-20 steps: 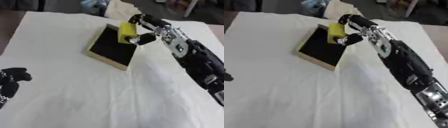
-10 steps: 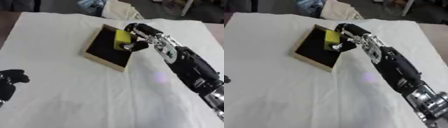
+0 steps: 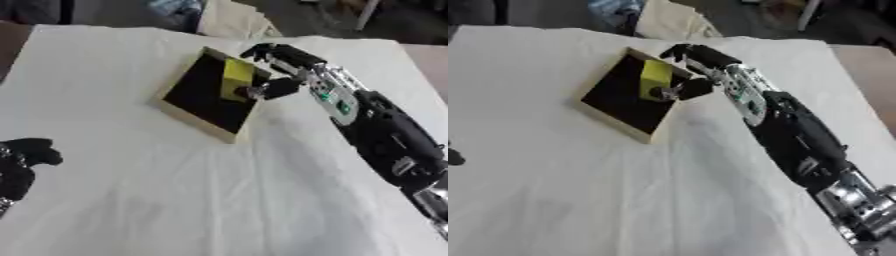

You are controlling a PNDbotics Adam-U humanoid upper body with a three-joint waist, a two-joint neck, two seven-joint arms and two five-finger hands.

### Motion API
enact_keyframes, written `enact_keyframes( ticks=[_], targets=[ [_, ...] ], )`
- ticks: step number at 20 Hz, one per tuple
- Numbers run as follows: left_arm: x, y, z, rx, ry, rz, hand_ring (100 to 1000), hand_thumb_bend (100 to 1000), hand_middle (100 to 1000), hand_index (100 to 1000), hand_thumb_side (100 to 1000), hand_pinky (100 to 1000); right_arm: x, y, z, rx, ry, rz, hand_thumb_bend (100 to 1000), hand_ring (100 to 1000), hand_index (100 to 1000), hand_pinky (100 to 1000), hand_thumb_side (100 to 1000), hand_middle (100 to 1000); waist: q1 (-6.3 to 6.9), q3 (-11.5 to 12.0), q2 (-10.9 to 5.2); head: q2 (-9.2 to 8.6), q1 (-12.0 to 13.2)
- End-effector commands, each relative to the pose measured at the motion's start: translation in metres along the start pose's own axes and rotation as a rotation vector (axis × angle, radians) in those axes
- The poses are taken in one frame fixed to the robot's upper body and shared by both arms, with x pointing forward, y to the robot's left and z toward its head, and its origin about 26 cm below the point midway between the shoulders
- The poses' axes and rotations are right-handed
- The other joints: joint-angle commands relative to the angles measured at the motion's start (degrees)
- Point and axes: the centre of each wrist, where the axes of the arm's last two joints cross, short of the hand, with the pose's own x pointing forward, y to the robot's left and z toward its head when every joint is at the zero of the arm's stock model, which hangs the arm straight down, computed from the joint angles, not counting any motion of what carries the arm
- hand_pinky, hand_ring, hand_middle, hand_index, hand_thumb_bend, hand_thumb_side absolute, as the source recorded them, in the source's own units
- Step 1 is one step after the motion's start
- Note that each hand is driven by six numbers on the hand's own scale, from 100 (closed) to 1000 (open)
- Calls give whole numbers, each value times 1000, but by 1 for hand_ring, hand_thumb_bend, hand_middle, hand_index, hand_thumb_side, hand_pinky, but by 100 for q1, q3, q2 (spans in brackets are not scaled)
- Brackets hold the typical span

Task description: Pick up objects on the table and place them in the box.

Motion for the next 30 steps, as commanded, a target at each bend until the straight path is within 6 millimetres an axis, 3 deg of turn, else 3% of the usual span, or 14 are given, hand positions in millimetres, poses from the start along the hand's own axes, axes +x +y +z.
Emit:
enact_keyframes(
  ticks=[1, 6, 10, 20, 26, 30],
  targets=[
    [6, 4, 0, 14, -19, -18, 712, 465, 642, 788, 704, 870, 5, -38, 8, -98, -34, 38, 542, 829, 928, 787, 819, 871, 50, -75, -92, -64, 69],
    [3, 7, 4, 41, -4, -21, 712, 466, 641, 788, 705, 870, 24, -62, 16, -242, -125, 17, 499, 818, 918, 781, 756, 864, 134, -380, -86, -56, 246],
    [0, 9, 9, 72, 14, -24, 712, 466, 641, 787, 705, 870, 42, -64, 23, -341, -211, -38, 441, 800, 896, 771, 732, 844, 225, -661, -104, -32, 442],
    [-8, 15, 23, 147, 61, -36, 712, 466, 641, 787, 709, 870, 90, -17, 56, -369, -368, -313, 311, 753, 858, 745, 740, 786, 335, -1214, -131, 71, 933],
    [-13, 14, 29, 138, 85, -44, 712, 462, 640, 731, 719, 871, 110, 6, 79, -366, -311, -526, 145, 721, 823, 726, 780, 754, 328, -1291, -134, 241, 1053],
    [-15, 14, 33, 146, 99, -44, 714, 462, 642, 752, 719, 872, 119, 13, 89, -366, -252, -595, 159, 718, 821, 725, 771, 752, 330, -1359, -141, 410, 1178]
  ],
)
